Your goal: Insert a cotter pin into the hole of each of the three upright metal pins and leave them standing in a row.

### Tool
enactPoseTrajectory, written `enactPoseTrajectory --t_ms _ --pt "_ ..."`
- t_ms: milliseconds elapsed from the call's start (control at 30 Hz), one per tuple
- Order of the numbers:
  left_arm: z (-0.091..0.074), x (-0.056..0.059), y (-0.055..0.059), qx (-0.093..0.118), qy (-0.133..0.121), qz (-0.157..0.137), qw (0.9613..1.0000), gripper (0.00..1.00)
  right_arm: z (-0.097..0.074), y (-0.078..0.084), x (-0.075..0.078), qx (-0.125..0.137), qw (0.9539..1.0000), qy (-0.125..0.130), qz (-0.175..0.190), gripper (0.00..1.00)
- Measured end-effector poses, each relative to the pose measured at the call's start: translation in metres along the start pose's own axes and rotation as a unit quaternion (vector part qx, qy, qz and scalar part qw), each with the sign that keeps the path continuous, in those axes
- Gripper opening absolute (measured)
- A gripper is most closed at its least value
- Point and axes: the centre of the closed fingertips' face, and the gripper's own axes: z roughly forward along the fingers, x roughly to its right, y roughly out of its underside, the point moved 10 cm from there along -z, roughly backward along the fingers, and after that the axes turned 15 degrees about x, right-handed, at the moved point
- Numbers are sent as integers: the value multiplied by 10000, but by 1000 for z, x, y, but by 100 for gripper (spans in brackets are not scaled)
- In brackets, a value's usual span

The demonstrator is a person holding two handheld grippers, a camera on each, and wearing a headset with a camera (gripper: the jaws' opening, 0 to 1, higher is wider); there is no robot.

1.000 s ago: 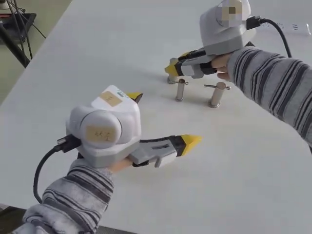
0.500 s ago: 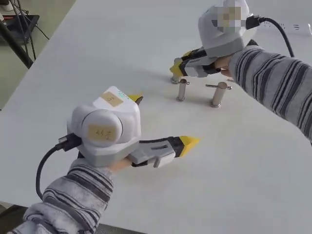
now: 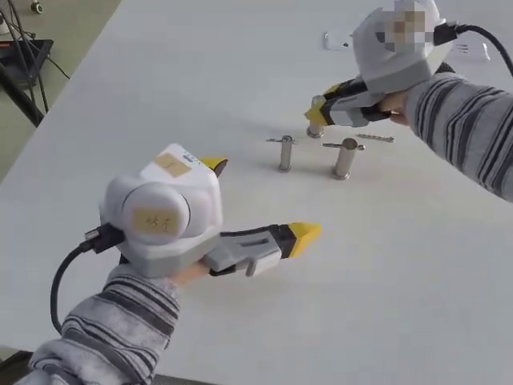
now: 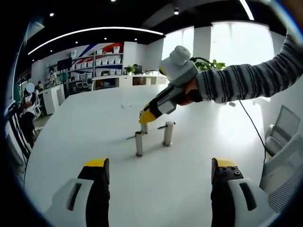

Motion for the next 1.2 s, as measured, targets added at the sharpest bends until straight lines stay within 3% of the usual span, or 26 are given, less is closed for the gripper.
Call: enactPoseTrajectory --t_ms 333,567,833,1200 --pt "-3 6 -7 87 80 2 9999 94 -41 24 12 -198 9994 288 85 8" --pt "-5 9 -12 127 146 -20 9998 98 -67 38 10 -328 9984 449 134 8" --pt "-7 11 -14 121 180 3 9998 99 -92 50 0 -381 9975 550 215 8" --pt "-11 16 -17 71 209 87 9997 99 -107 52 -21 -373 9981 463 163 8"
